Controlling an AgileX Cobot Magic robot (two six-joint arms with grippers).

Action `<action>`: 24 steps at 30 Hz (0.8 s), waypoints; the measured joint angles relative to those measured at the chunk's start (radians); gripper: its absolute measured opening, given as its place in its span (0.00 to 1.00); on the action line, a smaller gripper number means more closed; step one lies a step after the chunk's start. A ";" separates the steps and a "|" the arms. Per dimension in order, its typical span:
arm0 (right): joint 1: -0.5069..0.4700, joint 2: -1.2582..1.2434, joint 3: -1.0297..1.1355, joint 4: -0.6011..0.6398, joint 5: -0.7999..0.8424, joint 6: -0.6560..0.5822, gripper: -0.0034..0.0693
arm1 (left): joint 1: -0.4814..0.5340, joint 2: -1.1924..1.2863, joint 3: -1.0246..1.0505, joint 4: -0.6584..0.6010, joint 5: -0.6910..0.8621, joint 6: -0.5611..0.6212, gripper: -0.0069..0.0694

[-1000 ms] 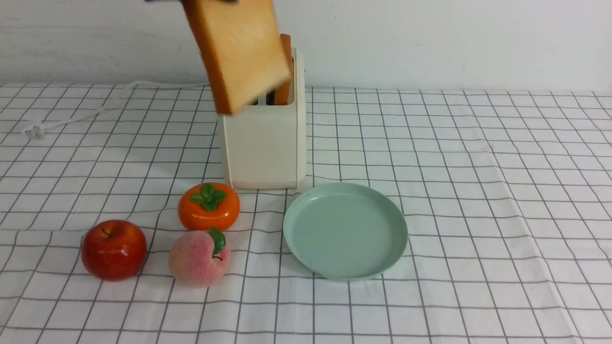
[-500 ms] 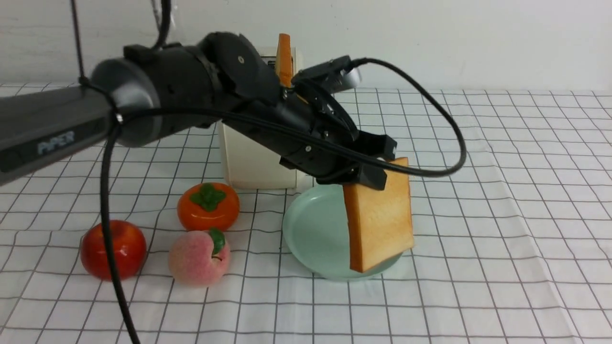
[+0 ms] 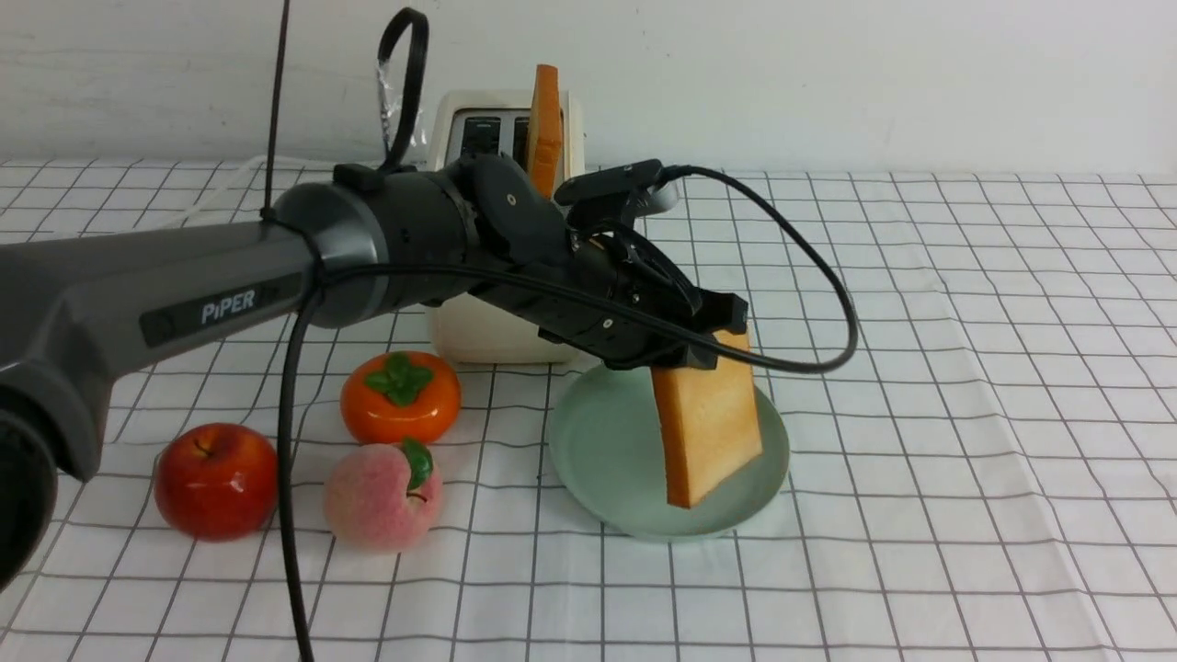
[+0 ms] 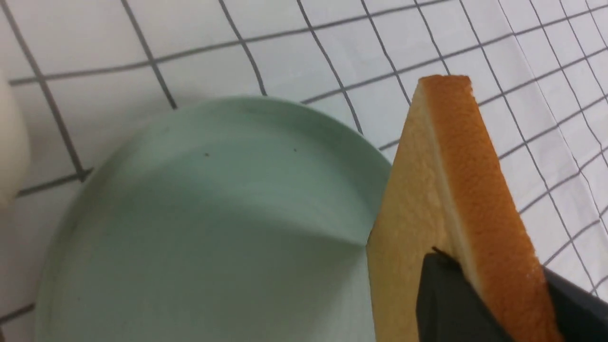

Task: Take toasted bread from bread machine on white checkered table place on plate.
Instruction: 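Place the slice of bread on the plate with the left gripper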

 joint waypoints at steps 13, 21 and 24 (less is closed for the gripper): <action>0.000 0.000 0.000 0.004 0.000 0.000 0.06 | 0.000 -0.001 0.000 0.127 0.061 0.000 0.86; 0.000 0.000 0.000 0.015 -0.001 0.000 0.06 | 0.000 -0.154 0.003 0.334 0.072 -0.001 0.83; 0.000 0.001 0.000 0.015 -0.022 0.001 0.06 | 0.000 -0.268 0.003 0.399 0.094 -0.065 0.70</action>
